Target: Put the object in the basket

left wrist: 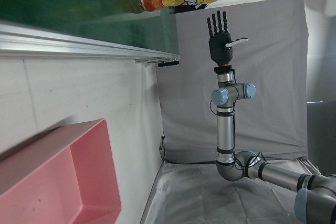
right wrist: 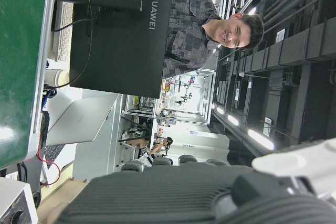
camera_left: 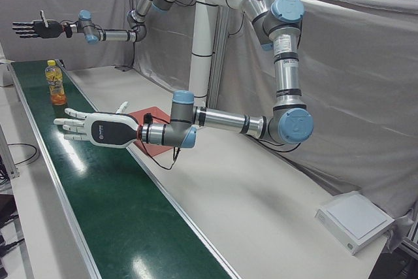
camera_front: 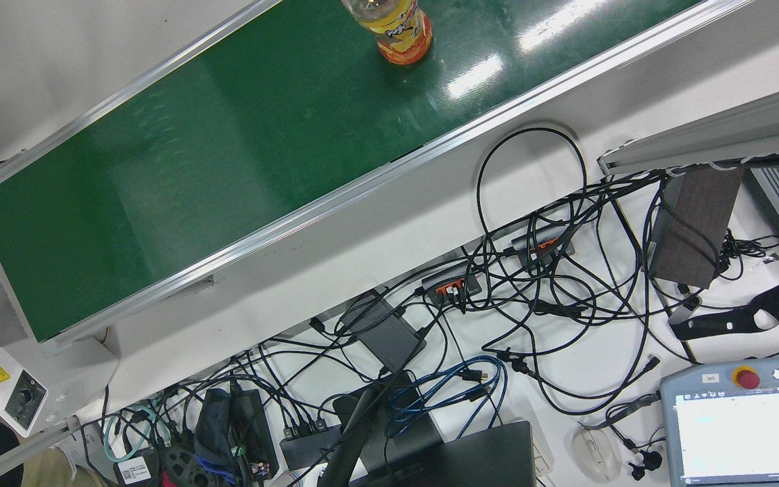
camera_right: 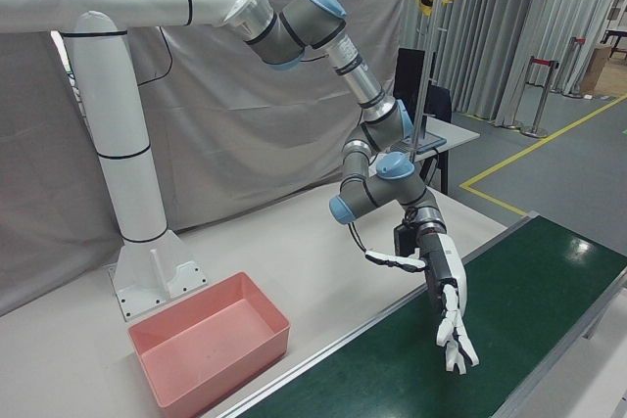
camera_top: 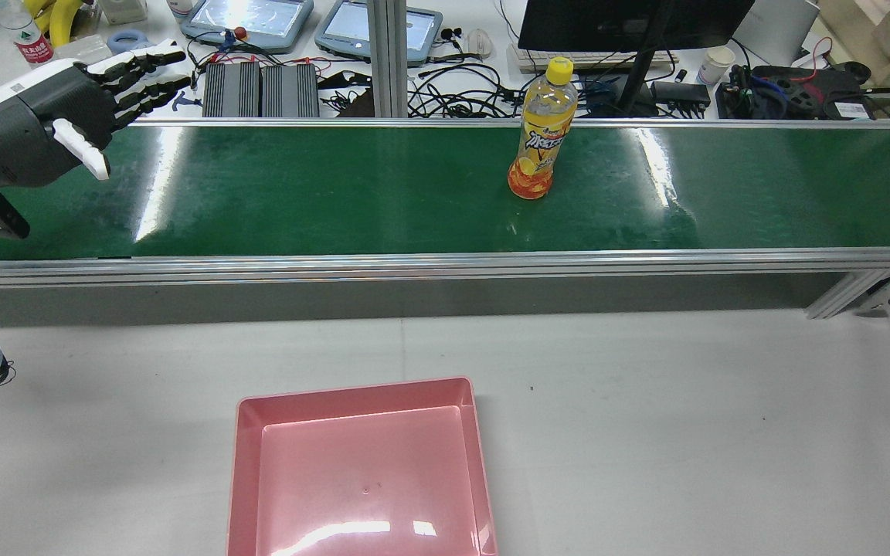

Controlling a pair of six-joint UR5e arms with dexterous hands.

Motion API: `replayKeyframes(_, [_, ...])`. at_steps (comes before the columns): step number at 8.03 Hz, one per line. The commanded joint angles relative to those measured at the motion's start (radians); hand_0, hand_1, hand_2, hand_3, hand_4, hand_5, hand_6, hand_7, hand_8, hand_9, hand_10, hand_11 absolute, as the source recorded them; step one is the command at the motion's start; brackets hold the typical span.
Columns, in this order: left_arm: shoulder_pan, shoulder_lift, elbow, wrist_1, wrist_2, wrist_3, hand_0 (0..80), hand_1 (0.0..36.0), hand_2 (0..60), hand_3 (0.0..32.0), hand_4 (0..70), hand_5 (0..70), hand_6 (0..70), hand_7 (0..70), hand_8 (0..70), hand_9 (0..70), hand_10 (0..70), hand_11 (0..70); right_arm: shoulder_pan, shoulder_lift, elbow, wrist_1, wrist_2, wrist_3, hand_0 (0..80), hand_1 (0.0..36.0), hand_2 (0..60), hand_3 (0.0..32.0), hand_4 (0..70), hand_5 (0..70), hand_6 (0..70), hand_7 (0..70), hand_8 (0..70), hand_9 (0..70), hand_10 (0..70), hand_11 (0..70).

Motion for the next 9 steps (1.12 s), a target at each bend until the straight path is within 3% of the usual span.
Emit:
replayKeyframes(1, [0.000,0.000,0.000,0.000,0.000,0.000,59.1,2.3,0.0,2.2,12.0,15.8,0.2,0.7,8.9,12.1,2.2,4.5,0.000,0.000,0.000,0.000,0.000,0.000,0.0,0.0,0.0,0.0,0.0,0.0,0.0,0.0,0.0,0.0,0.0,0.0])
replayKeyframes(9, [0.001,0.000,-0.005,0.000,0.000,0.006,58.8,2.0,0.0,2.6,12.0,15.8,0.0,0.8,9.0,12.4,2.0,4.2,0.000,0.000,-0.002,0.000,0.000,0.000,0.0,0.0,0.0,0.0,0.0,0.0,0.0,0.0,0.0,0.0,0.0,0.0])
